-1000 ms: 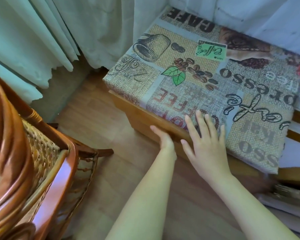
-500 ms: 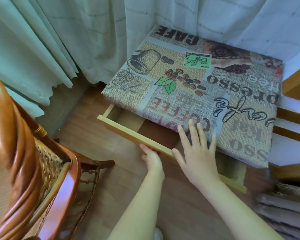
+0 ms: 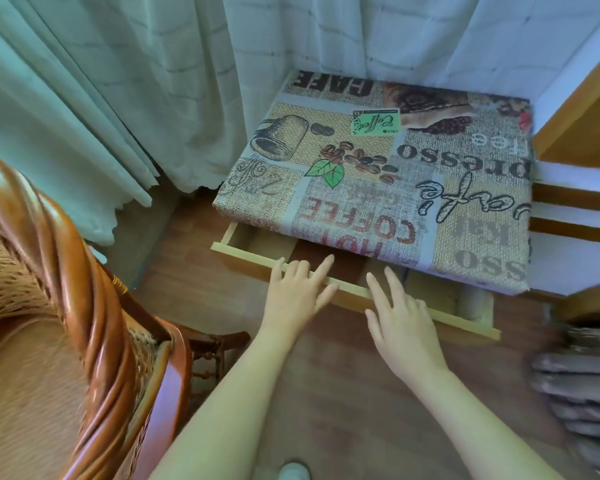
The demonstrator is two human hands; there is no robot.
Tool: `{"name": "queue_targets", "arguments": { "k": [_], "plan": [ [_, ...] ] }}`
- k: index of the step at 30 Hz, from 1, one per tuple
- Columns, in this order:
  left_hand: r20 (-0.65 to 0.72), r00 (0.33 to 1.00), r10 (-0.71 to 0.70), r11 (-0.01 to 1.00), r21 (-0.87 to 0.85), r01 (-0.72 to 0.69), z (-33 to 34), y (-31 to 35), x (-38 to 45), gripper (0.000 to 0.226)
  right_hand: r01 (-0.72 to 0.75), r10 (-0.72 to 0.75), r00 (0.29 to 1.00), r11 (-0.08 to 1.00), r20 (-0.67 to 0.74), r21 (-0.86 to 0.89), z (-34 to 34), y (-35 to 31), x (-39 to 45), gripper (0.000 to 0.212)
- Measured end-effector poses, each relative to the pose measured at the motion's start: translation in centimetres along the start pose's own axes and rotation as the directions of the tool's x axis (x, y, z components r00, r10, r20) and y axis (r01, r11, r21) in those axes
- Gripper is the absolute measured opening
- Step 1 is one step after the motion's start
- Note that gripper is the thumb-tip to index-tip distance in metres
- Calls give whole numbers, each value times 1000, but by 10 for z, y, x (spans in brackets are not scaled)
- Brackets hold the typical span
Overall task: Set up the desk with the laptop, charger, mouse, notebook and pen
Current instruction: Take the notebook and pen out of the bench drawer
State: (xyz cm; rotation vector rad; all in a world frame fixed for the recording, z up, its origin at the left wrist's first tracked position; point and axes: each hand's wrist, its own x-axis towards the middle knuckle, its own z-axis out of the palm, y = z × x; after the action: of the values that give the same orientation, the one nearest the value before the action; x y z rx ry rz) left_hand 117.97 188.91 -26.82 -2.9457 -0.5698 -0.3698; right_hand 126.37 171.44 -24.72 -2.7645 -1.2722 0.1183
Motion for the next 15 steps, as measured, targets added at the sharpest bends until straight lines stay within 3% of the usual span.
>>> {"name": "queue_targets", "arguments": {
  "k": [4, 9, 15],
  "plan": [
    [-68, 996, 57, 998, -30, -59, 2, -7, -3, 50, -14, 13, 1000, 1000, -24, -22, 6, -3, -5, 45],
    [-146, 965, 218, 969, -85, -232, 8, -20, -21, 41, -30, 29, 1000, 998, -6, -62, 16, -16, -23, 48],
    [-81, 957, 277, 950, -128, -286, 10, -23, -53, 30, -47, 51, 997, 997, 56, -65, 23, -30, -49, 47]
  ]
}}
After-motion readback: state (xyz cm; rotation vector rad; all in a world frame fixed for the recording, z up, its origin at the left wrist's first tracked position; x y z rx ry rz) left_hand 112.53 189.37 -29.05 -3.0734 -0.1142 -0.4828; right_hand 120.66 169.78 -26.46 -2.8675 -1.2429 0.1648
